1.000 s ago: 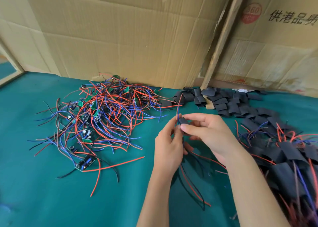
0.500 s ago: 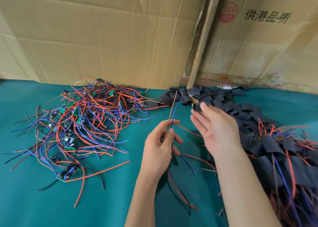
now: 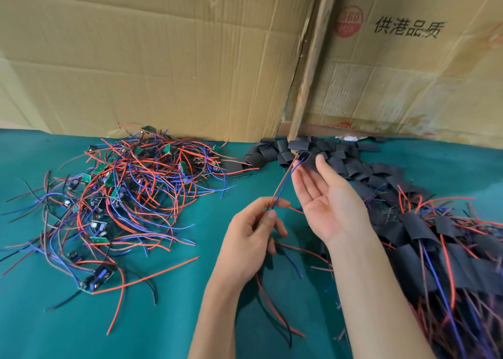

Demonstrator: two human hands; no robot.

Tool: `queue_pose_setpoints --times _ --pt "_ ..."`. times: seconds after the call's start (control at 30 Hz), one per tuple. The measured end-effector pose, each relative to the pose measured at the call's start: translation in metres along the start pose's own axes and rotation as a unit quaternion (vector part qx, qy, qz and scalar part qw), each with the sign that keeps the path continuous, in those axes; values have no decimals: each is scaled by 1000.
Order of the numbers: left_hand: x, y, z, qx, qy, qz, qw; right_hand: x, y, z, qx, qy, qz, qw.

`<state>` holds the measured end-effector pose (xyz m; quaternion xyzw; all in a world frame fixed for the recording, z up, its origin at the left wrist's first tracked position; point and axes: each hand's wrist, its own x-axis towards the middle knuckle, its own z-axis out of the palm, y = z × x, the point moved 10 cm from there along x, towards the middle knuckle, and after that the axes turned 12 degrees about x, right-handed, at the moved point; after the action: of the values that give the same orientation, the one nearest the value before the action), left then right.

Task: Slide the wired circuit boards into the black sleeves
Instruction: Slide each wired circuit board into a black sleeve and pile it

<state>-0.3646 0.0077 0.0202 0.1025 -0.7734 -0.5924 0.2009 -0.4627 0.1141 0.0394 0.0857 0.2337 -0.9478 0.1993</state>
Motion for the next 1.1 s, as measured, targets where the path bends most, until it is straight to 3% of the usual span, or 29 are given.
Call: queue_pose_setpoints --times 0.23,0.67,0.9,1.0,1.1 --pt "0 0 0 2 -4 -8 1000 -3 -8 11 -63 -50 -5 997" --pt "0 -5 1 -6 -18 -28 999 -6 -20 16 -157 -73 -26 985" --pt "1 -6 -4 -24 5 -29 999 -12 4 23 -368 -138 5 919" --pt "0 -5 -8 -32 20 -27 999 -11 17 20 -468 -152 8 871" --pt "0 -5 -9 -37 27 -34 998 -10 20 18 -507 -153 -10 848"
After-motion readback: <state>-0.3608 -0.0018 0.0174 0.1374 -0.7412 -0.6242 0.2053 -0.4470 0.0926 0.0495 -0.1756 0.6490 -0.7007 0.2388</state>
